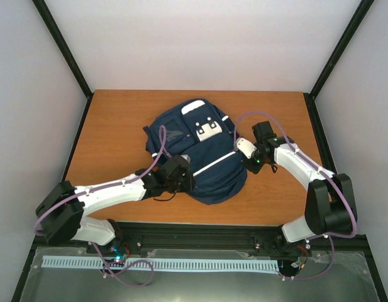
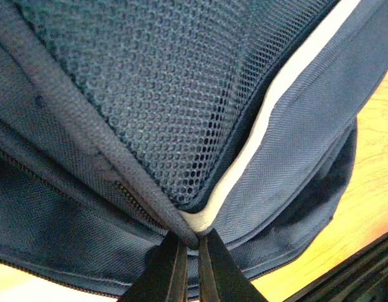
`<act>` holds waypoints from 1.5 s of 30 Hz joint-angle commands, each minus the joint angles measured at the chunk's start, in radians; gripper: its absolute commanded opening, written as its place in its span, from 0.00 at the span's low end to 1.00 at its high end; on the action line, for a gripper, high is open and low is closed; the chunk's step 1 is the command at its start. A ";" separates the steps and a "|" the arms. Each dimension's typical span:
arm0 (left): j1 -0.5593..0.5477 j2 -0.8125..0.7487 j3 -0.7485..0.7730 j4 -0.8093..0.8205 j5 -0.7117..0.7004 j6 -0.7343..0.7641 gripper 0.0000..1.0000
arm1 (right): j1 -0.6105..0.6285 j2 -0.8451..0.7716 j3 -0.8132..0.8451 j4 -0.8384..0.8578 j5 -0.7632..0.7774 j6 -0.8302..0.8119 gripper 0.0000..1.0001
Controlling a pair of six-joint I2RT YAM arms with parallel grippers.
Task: Pack the student bag
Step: Zip the student bag at the center of the board, then reset both arms
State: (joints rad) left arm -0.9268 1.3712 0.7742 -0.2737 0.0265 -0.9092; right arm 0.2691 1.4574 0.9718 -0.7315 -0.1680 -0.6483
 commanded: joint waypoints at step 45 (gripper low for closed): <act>0.129 -0.141 0.257 -0.514 -0.257 0.456 0.88 | -0.069 -0.181 0.123 0.185 0.042 0.187 0.66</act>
State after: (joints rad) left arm -0.8864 1.2449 0.9726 -0.7105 -0.1284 -0.5781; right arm 0.2127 1.3540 1.1023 -0.5209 -0.1196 -0.5156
